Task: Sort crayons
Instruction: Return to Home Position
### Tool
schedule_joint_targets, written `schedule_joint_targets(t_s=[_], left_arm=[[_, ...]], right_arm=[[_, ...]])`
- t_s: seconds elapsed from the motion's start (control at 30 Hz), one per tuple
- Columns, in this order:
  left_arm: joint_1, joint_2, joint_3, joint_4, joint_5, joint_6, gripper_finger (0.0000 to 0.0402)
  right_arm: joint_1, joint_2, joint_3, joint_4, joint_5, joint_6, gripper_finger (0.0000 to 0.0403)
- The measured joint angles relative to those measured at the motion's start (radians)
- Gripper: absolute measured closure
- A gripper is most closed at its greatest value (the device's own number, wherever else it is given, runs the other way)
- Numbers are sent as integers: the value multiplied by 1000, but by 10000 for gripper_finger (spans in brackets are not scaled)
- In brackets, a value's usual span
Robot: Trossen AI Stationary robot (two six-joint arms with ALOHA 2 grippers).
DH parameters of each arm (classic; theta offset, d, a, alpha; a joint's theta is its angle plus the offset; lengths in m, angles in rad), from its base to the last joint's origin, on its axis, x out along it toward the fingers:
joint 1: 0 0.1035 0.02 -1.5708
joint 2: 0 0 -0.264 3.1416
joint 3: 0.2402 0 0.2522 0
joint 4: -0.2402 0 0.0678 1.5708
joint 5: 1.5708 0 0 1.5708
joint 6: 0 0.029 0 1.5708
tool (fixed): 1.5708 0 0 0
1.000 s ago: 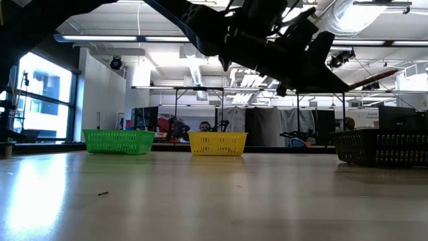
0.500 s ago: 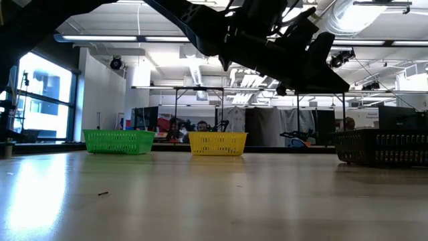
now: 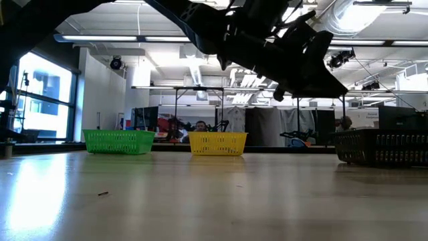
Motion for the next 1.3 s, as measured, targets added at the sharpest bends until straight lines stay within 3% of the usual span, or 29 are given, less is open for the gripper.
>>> schedule_joint_targets(t_s=[0.13,0.27,0.53,0.73,0.9,1.03,1.3], left_arm=[[-11,-49,0,-120,55,-22,327],[-66,-111,0,-293,26,30,327],[-225,-265,0,-624,-151,43,328],[-362,-351,-7,-830,-307,-70,328],[-469,-427,-87,-917,-450,-218,328],[-543,-487,-152,-919,-551,-322,328],[-632,-540,-206,-930,-675,-440,328]], right_arm=[[0,0,0,7,51,-2,284],[0,0,0,7,162,-39,284],[-42,0,0,-2,496,-239,284],[-137,0,-13,-1,597,-450,284],[-241,-36,-127,35,624,-551,284],[-328,-139,-302,241,616,-638,284],[-486,-500,-706,888,541,-1017,284]])
